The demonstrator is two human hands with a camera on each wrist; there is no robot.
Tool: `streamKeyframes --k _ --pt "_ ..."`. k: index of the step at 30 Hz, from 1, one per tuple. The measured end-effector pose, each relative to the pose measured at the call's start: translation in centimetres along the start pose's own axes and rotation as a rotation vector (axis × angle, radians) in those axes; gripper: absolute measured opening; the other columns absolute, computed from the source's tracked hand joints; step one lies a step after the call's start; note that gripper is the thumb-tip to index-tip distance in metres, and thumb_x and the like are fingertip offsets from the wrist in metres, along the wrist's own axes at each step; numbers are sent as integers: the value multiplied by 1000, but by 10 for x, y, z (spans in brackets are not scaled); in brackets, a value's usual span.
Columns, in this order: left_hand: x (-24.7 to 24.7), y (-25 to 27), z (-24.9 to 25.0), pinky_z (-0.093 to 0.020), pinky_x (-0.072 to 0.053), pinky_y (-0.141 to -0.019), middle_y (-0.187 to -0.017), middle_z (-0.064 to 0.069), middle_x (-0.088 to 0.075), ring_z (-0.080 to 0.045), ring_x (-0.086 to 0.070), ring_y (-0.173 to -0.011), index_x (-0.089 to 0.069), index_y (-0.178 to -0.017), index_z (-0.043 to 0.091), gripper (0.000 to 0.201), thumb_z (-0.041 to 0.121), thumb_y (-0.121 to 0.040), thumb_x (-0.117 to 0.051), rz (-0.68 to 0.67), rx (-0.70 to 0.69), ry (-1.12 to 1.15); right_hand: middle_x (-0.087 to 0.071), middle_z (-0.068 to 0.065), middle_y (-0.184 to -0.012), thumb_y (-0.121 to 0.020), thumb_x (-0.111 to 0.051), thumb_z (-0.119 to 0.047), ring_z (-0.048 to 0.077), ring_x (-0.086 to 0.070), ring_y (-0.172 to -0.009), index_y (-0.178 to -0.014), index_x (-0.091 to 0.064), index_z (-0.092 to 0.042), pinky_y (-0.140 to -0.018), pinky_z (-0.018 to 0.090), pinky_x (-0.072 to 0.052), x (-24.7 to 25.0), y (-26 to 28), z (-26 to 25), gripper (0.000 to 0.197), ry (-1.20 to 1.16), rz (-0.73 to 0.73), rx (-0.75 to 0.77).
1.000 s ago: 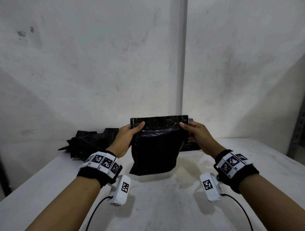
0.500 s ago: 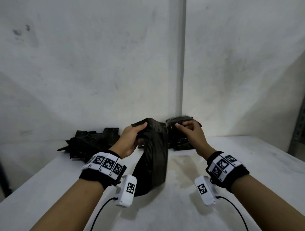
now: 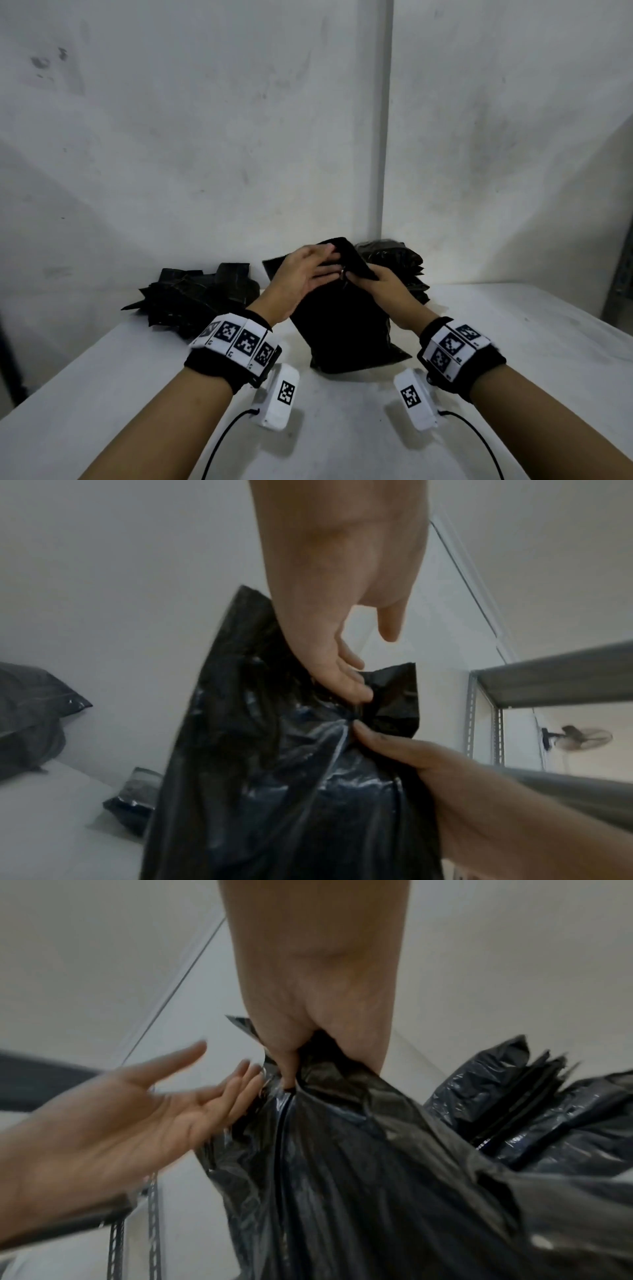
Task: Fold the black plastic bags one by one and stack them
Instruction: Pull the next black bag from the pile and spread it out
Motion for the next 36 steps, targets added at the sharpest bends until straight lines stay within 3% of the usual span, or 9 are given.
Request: streamKeyframes --k 2,5,7,9,11,15,25,31,36 --pt "26 3 10 -25 -53 -71 -93 -4 -61 -16 -59 -83 -58 -101 10 14 15 -89 -65 248 -183 -217 -67 6 -89 -95 -59 -17 19 -65 -85 -100 -65 -6 -77 27 -52 11 2 6 14 -98 27 -80" --pt "63 8 4 -29 -44 -89 -114 -2 -41 -15 -45 -100 -44 -117 17 59 29 -74 -81 527 -212 -507 -71 8 -94 -95 -59 -16 17 -69 -81 -105 -65 -4 -70 25 -57 20 6 17 17 -289 35 -221" --pt "66 3 -27 -36 -40 -102 -129 -3 -38 -18 -44 -114 -33 -134 16 87 43 -68 -83 337 83 -437 -71 12 -101 -95 -58 -15 21 -70 -84 -109 -65 -2 -73 28 -59 21 9 24 21 -403 24 -285" --pt "47 12 -58 -38 -45 -98 -128 -6 -57 -21 -56 -112 -48 -132 11 79 51 -70 -76 -14 349 -336 -71 14 -103 -95 -58 -16 22 -71 -83 -109 -66 -1 -76 31 -60 21 10 31 22 -463 24 -362" --pt "35 21 -71 -40 -48 -95 -119 -8 -65 -24 -61 -107 -59 -124 7 62 43 -75 -71 -173 423 -252 -72 15 -102 -95 -58 -17 23 -71 -81 -107 -66 0 -80 33 -59 20 13 40 22 -496 31 -435" --pt "33 21 -82 -41 -49 -99 -119 -9 -67 -25 -63 -112 -61 -122 8 46 24 -80 -70 -203 395 -274 -73 14 -95 -94 -58 -16 22 -72 -77 -101 -67 -1 -77 32 -59 22 17 52 19 -484 33 -508" --pt "30 25 -87 -44 -47 -101 -121 -11 -66 -26 -63 -109 -61 -123 9 36 19 -88 -64 -212 440 -254 -72 15 -94 -94 -59 -15 22 -71 -74 -103 -67 1 -75 32 -58 25 17 59 20 -473 53 -562" --pt "22 42 -99 -34 -54 -81 -101 -1 -71 -17 -67 -96 -64 -108 16 30 3 -81 -67 -472 570 -299 -73 14 -89 -94 -59 -13 21 -71 -73 -100 -67 1 -73 31 -58 27 23 75 17 -387 44 -650" --pt "26 49 -110 -30 -54 -83 -104 -4 -71 -18 -67 -98 -64 -107 11 31 -9 -84 -61 -523 638 -383 -73 13 -79 -94 -58 -11 20 -72 -64 -100 -67 1 -61 28 -60 28 27 88 16 -349 63 -701"
Point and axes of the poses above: each hand's wrist, its own y-axis away from the middle knuckle, its own x-axis out of the back of the hand, z = x × y, the point moved 8 cm from there along -y, towards the middle knuckle
